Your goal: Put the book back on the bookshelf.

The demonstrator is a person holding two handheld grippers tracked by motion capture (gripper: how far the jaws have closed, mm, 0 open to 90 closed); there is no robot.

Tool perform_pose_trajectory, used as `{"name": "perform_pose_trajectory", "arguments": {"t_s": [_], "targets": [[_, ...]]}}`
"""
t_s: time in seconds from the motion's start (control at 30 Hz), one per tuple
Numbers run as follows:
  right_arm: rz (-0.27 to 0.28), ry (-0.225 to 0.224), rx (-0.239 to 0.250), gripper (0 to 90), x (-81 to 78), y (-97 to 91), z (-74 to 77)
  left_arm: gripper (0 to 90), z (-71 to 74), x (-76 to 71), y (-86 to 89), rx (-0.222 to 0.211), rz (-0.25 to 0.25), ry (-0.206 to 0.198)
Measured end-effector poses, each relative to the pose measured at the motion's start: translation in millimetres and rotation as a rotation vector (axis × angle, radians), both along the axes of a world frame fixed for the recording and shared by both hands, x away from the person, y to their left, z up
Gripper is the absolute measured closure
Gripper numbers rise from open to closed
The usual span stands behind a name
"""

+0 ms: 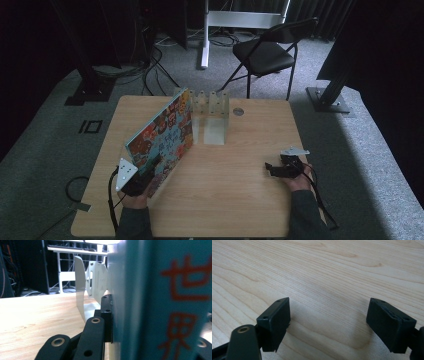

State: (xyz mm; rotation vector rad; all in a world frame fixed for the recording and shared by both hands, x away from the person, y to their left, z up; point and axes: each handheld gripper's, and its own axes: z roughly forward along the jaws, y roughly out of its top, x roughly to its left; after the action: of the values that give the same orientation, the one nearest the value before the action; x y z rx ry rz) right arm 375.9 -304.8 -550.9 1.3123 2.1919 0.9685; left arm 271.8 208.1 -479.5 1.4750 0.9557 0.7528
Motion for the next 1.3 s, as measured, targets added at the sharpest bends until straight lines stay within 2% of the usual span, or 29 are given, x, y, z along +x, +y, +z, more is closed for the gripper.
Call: {"name": "perform_pose_trajectory", "arguments": {"t_s": [0.13, 0.43, 0.73, 0.93, 1.3], "targets": [[0.0, 0.0, 0.0, 19.1, 0.0, 0.0, 0.0, 81.2, 1.4, 1.7, -3.5, 0.017, 0.024, 0.002], [0.001, -0.001, 0.0, 19.1, 0.2, 0.0, 0.0, 81.2, 3.8, 7.4, -10.7, 0.025, 0.044, 0.006], [0.001, 0.001, 0.001, 19.1, 0.2, 0.0, 0.0, 81.2, 6.6, 13.5, -13.2, 0.001, 0.064, 0.018], [0.001, 0.001, 0.001, 19.1, 0.3, 0.1, 0.0, 81.2, 7.1, 18.3, -16.7, 0.022, 0.089, 0.021], [0.001, 0.001, 0.001, 19.1, 0.2, 0.1, 0.0, 81.1, 8.9, 26.4, -23.1, 0.026, 0.114, 0.025]]}}
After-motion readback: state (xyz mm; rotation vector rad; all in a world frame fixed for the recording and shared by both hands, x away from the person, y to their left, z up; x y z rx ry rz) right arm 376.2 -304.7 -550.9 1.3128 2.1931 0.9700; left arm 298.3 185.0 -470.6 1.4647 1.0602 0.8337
